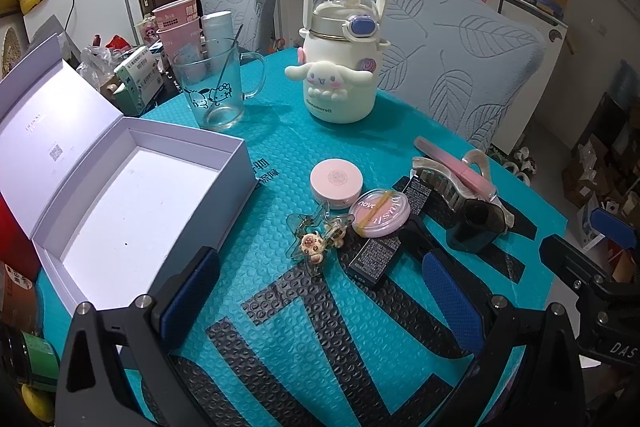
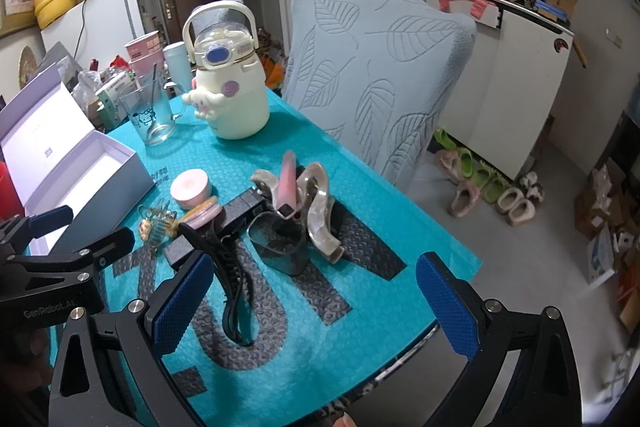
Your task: Organize rigid objects
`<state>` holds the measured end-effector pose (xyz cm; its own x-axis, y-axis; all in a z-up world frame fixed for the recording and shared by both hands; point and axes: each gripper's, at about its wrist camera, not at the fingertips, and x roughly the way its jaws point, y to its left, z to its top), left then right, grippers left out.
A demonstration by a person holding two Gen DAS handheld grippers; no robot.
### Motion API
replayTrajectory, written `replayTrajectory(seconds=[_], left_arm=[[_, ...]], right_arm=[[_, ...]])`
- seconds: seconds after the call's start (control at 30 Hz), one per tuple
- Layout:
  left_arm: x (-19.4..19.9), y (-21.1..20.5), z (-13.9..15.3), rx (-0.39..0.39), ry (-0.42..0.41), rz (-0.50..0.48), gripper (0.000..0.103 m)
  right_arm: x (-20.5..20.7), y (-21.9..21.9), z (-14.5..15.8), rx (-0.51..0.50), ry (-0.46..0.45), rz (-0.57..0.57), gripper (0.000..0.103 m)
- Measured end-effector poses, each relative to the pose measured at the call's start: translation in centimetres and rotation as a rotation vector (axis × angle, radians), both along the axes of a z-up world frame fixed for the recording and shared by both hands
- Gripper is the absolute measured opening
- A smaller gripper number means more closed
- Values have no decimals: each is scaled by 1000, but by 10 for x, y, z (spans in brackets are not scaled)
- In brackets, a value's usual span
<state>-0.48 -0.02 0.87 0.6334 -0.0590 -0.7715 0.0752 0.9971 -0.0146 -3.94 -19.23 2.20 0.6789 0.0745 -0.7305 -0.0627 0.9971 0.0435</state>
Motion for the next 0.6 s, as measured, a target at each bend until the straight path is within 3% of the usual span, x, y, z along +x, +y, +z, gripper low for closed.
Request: replayTrajectory(seconds=[0.6], left_arm=[[-2, 2, 3, -11, -2, 2, 103]], right_arm=[[-2, 0, 2, 1, -3, 2, 103]])
